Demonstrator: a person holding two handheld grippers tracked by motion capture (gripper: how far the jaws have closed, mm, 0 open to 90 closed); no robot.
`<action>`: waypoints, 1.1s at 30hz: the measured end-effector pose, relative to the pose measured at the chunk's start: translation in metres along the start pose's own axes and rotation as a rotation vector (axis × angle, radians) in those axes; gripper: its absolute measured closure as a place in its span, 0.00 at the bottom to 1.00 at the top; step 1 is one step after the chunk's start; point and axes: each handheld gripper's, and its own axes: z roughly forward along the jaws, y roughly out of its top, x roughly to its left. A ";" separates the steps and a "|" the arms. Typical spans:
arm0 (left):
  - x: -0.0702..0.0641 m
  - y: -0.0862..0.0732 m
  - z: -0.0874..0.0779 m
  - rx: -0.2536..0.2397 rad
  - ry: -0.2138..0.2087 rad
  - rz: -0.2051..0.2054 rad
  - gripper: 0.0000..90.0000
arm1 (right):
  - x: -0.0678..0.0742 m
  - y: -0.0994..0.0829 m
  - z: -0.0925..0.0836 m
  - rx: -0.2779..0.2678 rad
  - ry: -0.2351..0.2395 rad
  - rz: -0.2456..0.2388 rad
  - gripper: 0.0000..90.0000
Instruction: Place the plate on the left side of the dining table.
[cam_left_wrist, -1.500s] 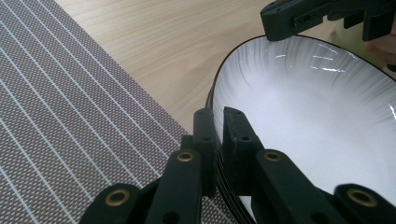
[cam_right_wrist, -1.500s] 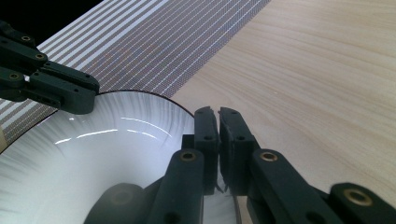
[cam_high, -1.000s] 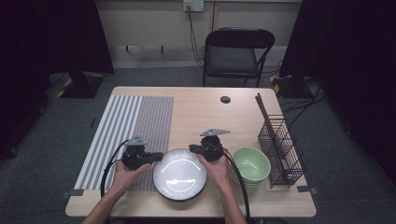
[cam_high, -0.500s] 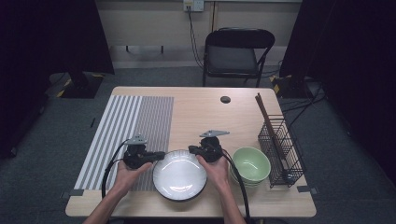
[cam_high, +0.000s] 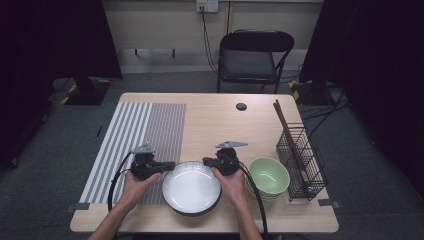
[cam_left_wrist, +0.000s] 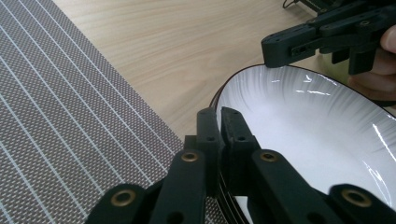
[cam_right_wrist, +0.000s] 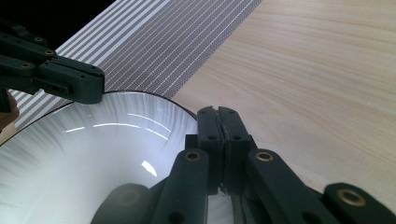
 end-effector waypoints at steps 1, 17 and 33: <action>-0.001 0.000 0.001 0.014 0.009 0.011 0.93 | 0.001 0.000 -0.001 -0.004 0.000 0.002 0.98; -0.003 0.000 0.005 0.018 -0.004 0.021 0.95 | 0.004 -0.008 -0.005 -0.004 0.024 0.002 0.98; -0.002 0.001 0.002 0.031 -0.013 0.026 0.96 | 0.003 -0.019 -0.004 0.004 0.031 0.008 0.91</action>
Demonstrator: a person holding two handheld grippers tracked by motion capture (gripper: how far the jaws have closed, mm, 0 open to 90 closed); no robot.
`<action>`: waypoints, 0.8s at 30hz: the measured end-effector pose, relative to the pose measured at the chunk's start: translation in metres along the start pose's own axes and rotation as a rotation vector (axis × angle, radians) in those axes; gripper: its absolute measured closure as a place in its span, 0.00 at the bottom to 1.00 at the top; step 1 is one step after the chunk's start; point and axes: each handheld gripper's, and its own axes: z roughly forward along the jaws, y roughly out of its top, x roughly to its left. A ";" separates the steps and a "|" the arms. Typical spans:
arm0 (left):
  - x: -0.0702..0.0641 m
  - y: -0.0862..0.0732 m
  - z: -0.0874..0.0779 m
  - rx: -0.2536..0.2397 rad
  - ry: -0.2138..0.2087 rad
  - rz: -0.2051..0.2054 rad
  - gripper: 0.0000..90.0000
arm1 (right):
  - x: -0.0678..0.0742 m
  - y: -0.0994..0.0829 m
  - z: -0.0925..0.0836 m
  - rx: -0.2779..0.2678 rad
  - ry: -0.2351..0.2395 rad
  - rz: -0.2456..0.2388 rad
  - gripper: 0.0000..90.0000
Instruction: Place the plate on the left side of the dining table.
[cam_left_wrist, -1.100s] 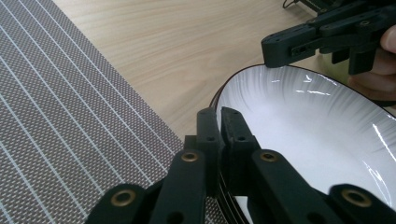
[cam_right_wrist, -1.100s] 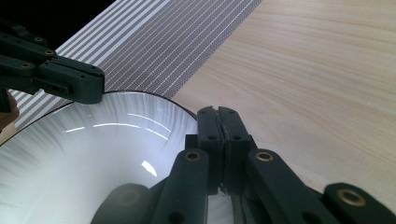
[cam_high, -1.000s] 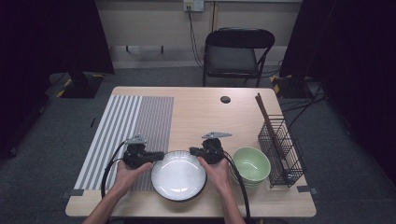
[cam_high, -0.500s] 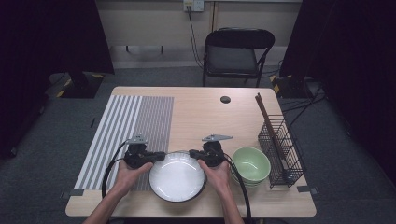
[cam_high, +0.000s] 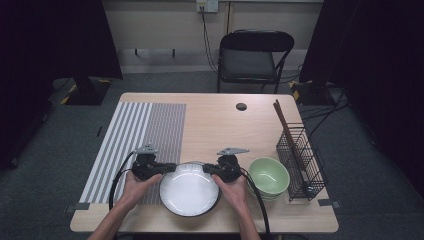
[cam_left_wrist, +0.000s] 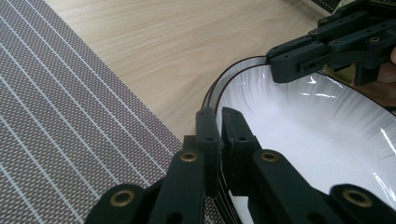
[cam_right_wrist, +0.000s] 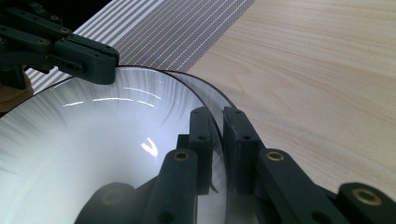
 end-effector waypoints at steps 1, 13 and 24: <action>0.000 0.000 0.000 0.001 0.002 0.004 0.96 | 0.000 0.000 -0.001 0.002 -0.002 -0.002 0.91; -0.001 -0.001 -0.004 0.004 0.010 0.008 0.95 | 0.000 0.001 0.000 0.006 0.009 -0.008 0.92; 0.000 0.000 -0.003 0.009 0.021 0.012 0.95 | 0.000 0.006 0.005 0.008 0.010 -0.005 0.92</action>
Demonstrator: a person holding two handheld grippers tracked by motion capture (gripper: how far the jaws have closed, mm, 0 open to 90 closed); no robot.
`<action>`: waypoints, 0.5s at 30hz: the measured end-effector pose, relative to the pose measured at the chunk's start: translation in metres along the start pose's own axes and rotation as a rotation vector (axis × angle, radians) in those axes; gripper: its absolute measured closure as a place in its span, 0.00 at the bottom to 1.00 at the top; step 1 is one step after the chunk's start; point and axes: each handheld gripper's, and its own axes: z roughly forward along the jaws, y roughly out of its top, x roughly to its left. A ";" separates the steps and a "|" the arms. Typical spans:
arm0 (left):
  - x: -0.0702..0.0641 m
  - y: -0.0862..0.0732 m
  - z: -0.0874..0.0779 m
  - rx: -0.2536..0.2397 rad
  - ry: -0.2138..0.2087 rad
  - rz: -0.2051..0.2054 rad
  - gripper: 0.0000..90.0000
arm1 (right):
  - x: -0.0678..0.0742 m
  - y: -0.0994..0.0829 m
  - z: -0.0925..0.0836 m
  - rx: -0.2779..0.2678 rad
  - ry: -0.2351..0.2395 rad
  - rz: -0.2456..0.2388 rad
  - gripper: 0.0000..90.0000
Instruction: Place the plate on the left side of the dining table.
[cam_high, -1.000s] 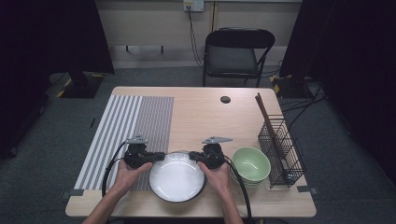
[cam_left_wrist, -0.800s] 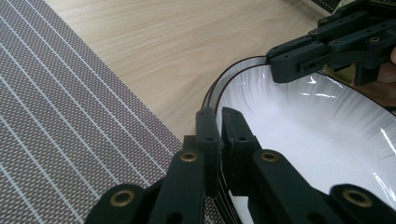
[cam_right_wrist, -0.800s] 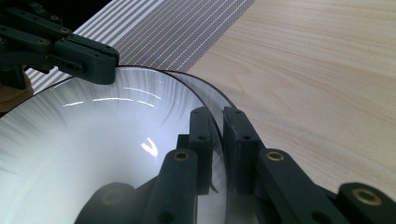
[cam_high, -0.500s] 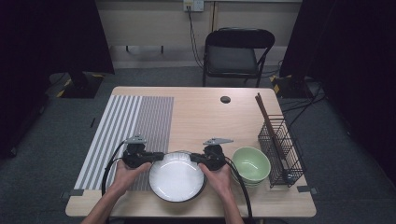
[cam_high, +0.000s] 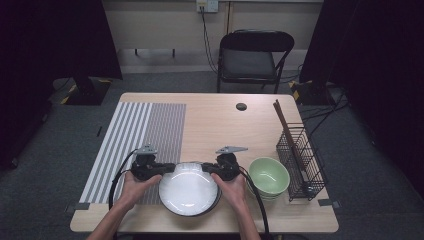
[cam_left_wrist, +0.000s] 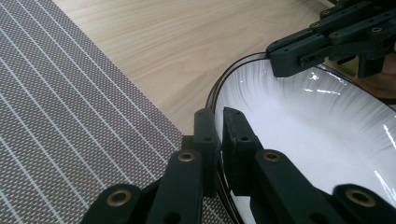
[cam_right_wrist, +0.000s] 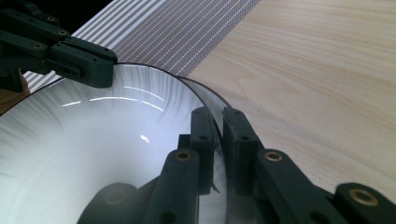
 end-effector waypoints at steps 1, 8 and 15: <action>0.000 0.000 0.000 -0.008 0.000 -0.008 0.95 | 0.000 0.000 0.000 0.000 0.000 0.000 0.92; 0.007 0.004 -0.007 -0.043 0.013 -0.033 0.96 | 0.000 0.008 0.005 -0.017 0.004 0.005 0.92; 0.011 0.006 -0.010 -0.069 0.024 -0.048 0.97 | 0.000 0.017 0.009 -0.025 0.005 -0.018 0.92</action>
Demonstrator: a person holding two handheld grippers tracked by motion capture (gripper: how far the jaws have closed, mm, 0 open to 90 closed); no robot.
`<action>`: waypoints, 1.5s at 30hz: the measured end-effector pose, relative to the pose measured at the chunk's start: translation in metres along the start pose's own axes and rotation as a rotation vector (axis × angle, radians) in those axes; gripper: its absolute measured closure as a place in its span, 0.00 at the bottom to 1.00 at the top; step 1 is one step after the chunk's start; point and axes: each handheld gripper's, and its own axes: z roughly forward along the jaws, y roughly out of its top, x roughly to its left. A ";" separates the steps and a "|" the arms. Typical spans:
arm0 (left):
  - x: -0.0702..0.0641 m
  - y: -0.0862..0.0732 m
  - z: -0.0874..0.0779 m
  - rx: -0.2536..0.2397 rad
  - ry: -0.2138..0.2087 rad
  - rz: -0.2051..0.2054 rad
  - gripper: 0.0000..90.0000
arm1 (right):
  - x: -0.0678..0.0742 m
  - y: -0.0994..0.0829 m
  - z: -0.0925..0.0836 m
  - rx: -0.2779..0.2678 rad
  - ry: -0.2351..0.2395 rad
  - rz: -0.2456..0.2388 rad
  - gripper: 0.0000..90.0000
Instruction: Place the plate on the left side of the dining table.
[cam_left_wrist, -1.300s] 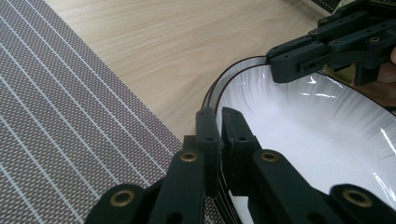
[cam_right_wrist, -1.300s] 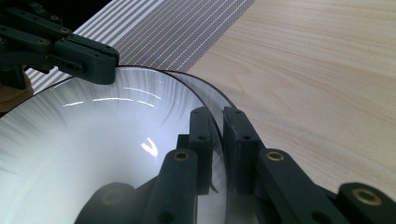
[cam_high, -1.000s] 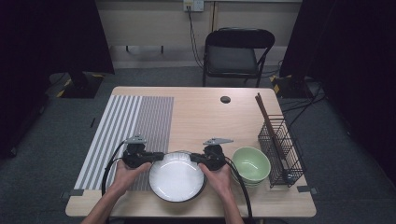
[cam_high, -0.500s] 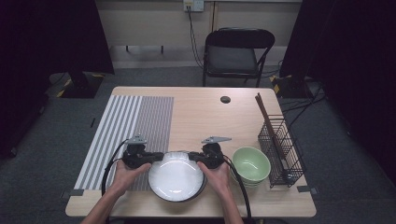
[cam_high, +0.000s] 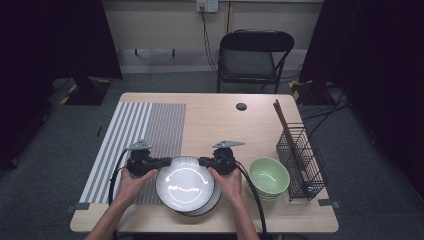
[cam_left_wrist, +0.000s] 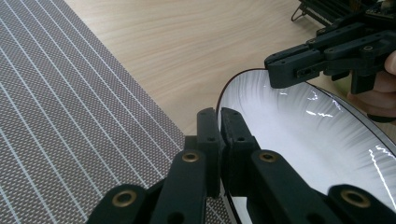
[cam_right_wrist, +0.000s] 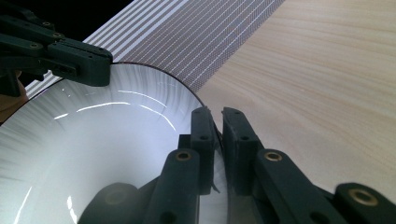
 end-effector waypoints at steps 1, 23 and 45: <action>0.000 0.001 0.001 0.000 0.000 0.004 0.97 | 0.000 0.001 0.000 0.004 -0.003 -0.005 0.92; 0.000 0.007 0.002 0.006 0.009 0.009 0.97 | -0.003 -0.002 0.001 -0.015 -0.017 0.021 0.90; 0.000 0.015 0.008 -0.035 0.030 0.018 0.97 | -0.006 0.007 -0.002 -0.049 -0.051 0.020 0.87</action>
